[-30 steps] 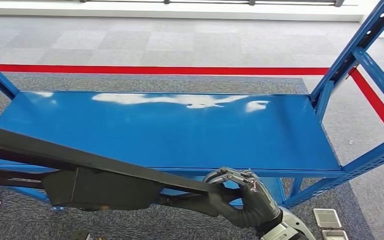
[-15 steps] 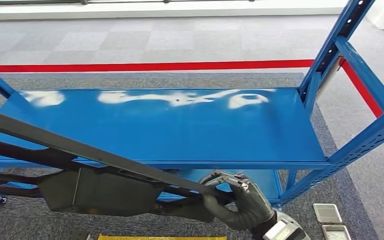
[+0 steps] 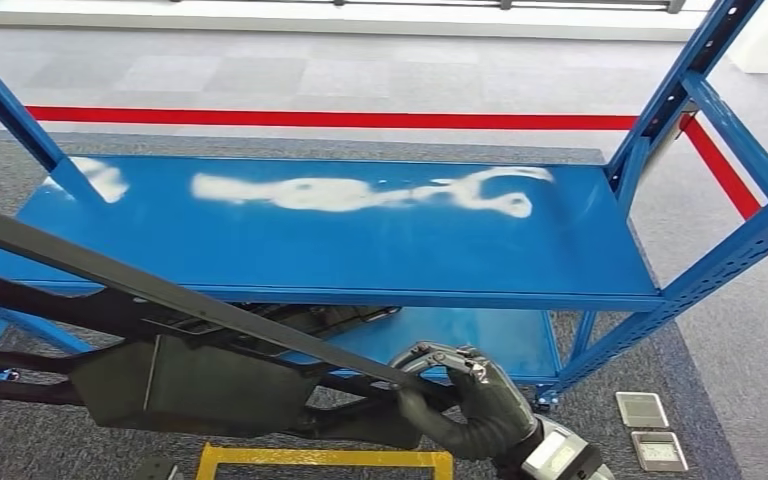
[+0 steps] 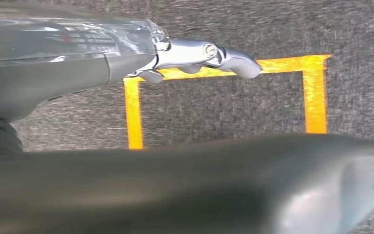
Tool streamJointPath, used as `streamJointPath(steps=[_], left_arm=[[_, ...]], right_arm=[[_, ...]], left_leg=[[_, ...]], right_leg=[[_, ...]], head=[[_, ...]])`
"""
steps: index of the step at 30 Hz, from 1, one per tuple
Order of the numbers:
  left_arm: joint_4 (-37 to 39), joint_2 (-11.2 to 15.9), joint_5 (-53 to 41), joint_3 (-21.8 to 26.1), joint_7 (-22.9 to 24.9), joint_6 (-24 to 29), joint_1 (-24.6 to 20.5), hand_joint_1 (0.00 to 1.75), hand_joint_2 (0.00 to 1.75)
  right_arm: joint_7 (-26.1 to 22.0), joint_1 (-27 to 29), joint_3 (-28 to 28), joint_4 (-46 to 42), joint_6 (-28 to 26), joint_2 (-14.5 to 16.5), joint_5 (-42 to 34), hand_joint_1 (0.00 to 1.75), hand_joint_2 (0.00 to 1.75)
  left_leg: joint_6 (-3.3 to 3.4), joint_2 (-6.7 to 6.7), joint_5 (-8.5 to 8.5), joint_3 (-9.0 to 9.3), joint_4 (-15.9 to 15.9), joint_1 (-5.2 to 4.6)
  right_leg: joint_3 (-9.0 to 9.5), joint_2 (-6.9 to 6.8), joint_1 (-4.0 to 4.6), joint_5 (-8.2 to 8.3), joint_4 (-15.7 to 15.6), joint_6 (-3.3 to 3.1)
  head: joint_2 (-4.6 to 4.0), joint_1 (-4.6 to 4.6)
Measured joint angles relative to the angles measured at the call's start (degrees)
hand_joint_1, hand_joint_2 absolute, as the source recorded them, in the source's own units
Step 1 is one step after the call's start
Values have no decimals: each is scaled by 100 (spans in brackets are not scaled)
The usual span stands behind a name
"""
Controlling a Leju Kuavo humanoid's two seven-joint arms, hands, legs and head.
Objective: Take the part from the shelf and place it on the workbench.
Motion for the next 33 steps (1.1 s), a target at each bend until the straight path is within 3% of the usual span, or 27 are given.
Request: streamJointPath(steps=[1, 2, 3, 5, 7, 9, 10, 12, 14, 15, 16, 17, 19, 21, 22, 24, 25, 26, 27, 29, 30, 31, 32, 33], left_arm=[[0, 0, -13, -2, 4, -4, 1, 0, 175], [0, 0, -24, -5, 8, -9, 0, 0, 175], [0, 0, -35, -8, 9, -16, -2, 0, 175], [0, -2, -60, -14, -1, -47, -5, 0, 175], [0, -4, -91, -21, -8, -84, -7, 0, 175], [0, -2, -124, -31, -1, -105, -4, 0, 175], [0, 0, -148, -39, 8, -112, -2, 0, 175], [0, 4, -194, -61, 43, -113, 2, 0, 175], [0, 4, -242, -90, 86, -113, 4, 0, 175], [0, 4, -266, -103, 106, -113, 5, 0, 175], [0, 5, -283, -116, 121, -112, 6, 0, 175], [0, 8, -299, -133, 139, -109, 6, 0, 175], [0, 14, -316, -165, 162, -99, -1, 0, 175], [0, 19, -344, -191, 161, -91, -17, 0, 175], [0, 22, -360, -203, 149, -87, -24, 0, 175], [0, 33, -381, -222, 125, -79, -21, 0, 175], [0, 38, -382, -226, 116, -77, -21, 0, 175], [0, 46, -379, -228, 107, -75, -23, 0, 175], [0, 54, -367, -229, 93, -72, -28, 0, 175], [0, 68, -310, -228, 41, -63, -32, 0, 175], [0, 71, -278, -224, 13, -59, -30, 0, 175], [0, 73, -250, -219, -12, -59, -30, 0, 175], [0, 74, -235, -213, -29, -59, -31, 0, 175], [0, 75, -227, -208, -38, -59, -33, 0, 175]], right_arm=[[10, 8, 0, 14, 13, 0, -3, 175, 175], [22, 14, 0, 23, 29, 0, -6, 175, 175], [34, 18, 0, 27, 48, 0, -11, 175, 175], [53, 19, 0, 26, 78, 0, -27, 175, 175], [60, 37, -1, 24, 93, -4, -48, 175, 175], [63, 78, -1, 23, 107, -10, -69, 175, 175], [72, 97, -2, 23, 127, -13, -90, 175, 175], [91, 142, -2, 23, 176, -19, -139, 175, 175], [99, 204, -4, 23, 194, -36, -161, 175, 175], [99, 238, -5, 23, 196, -49, -166, 175, 175], [100, 269, -7, 23, 202, -63, -183, 175, 175], [100, 296, -9, 23, 221, -81, -213, 175, 175], [87, 336, -25, 17, 259, -107, -275, 175, 175], [21, 360, -49, -22, 274, -118, -291, 175, 175], [-23, 367, -58, -47, 274, -119, -290, 175, 175], [-82, 367, -64, -81, 280, -121, -295, 175, 175], [-92, 367, -68, -86, 286, -122, -298, 175, 175], [-97, 368, -71, -90, 304, -123, -305, 175, 175], [-99, 364, -74, -90, 337, -126, -320, 175, 175], [-101, 333, -76, -82, 452, -138, -390, 175, 175], [-102, 301, -76, -69, 519, -145, -438, 175, 175], [-108, 260, -76, -50, 581, -151, -485, 175, 175], [-119, 213, -77, -28, 633, -152, -524, 175, 175], [-133, 163, -77, -7, 674, -153, -557, 175, 175]], left_leg=[[-4, 4, 48, -93, 29, -2], [-12, 6, 89, -181, 65, -3], [-24, 7, 120, -260, 107, -3], [-64, 5, 168, -383, 195, -13], [-125, 4, 231, -447, 243, -17], [-195, 0, 284, -474, 244, -5], [-232, -6, 218, -500, 280, 2], [-310, -21, -188, -619, 622, 29], [-374, -25, -695, -766, 1272, 68], [-399, -25, -815, -786, 1540, 89], [-417, -25, -801, -730, 1656, 108], [-430, -25, -680, -583, 1579, 126], [-443, -30, -396, -51, 936, 156], [-414, -53, -375, 448, 199, 158], [-383, -65, -420, 561, 5, 148], [-281, -66, -414, 541, -71, 119], [-220, -52, -362, 494, -68, 112], [-159, -36, -297, 432, -73, 109], [-110, -21, -225, 356, -79, 106], [-55, -3, -88, 178, -68, 65], [-41, 4, -22, 85, -57, 40], [-30, 13, 41, -13, -38, 16], [-24, 19, 98, -112, -12, -8], [-21, 22, 148, -205, 18, -28]], right_leg=[[83, 0, 0, 30, 92, 17], [264, 0, 0, 143, -23, 27], [534, 0, 2, 265, -323, 25], [1107, -2, 24, 320, -1102, -23], [1347, -2, 57, 256, -1515, -90], [1307, -10, 59, 315, -1562, -163], [1267, -21, 47, 368, -1574, -208], [1144, -46, 16, 493, -1592, -274], [992, -59, 14, 610, -1589, -287], [910, -64, 12, 671, -1586, -279], [828, -68, 9, 732, -1581, -263], [745, -71, 2, 791, -1572, -243], [598, -68, -14, 896, -1537, -186], [500, -63, -11, 985, -1495, -112], [474, -63, -9, 1033, -1485, -70], [440, -58, -26, 1134, -1496, 19], [416, -50, -38, 1105, -1480, 48], [372, -41, -48, 965, -1387, 60], [305, -31, -53, 725, -1188, 56], [142, -25, -44, 139, -504, 34], [98, -24, -34, -20, -169, 28], [118, -22, -20, -50, 44, 23], [232, -20, -1, 38, 64, 9], [439, -17, 23, 178, -109, -20]], head=[[0, 1], [0, 1], [0, 1], [0, -2], [0, -5], [0, -5], [0, -7], [0, -9], [0, -11], [0, -11], [0, -11], [0, -11], [0, -11], [0, -10], [0, -8], [0, -7], [0, -6], [0, -5], [0, -3], [0, -3], [0, -2], [0, -3], [0, -3], [0, -2]])
